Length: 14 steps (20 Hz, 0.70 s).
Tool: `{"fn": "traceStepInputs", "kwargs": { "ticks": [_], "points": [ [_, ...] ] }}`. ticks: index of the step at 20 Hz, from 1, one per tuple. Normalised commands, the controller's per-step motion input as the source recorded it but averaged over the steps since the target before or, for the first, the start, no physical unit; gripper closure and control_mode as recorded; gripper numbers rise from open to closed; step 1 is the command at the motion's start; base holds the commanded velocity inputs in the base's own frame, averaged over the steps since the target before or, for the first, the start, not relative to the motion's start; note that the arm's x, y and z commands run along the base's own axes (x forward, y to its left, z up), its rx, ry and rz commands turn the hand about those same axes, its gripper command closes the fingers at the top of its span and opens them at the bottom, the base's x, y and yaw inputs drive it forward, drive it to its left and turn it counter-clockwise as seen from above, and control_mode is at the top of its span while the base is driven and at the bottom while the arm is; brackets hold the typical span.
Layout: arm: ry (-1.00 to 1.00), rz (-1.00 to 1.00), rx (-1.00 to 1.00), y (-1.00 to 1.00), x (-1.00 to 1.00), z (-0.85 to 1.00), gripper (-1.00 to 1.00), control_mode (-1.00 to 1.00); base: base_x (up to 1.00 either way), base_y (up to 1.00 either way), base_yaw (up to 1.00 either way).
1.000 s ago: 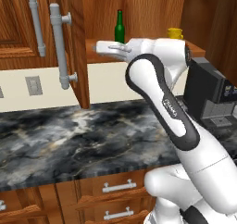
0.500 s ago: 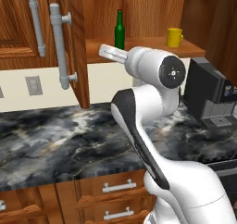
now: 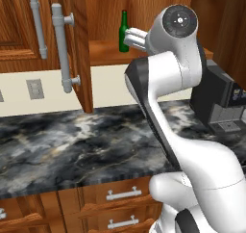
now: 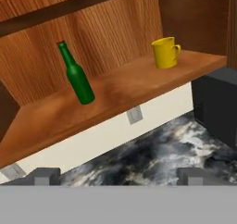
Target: Open the cabinet directly in front. Then move the beer and the mug to the dining counter with the candle on it.
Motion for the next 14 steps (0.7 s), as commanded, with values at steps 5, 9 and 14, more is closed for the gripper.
{"fn": "traceStepInputs", "kwargs": {
  "ticks": [5,9,14],
  "points": [
    [0.00,0.00,0.00,0.00,0.00,0.00,-1.00,-1.00,0.00,0.00,0.00],
    [0.06,0.13,-0.09,0.00,0.00,-0.03,-1.00,-1.00,0.00,0.00,0.00],
    [0.13,0.24,-0.11,0.00,0.00,-0.05,-1.00,-1.00,0.00,0.00,0.00]
  ]
}}
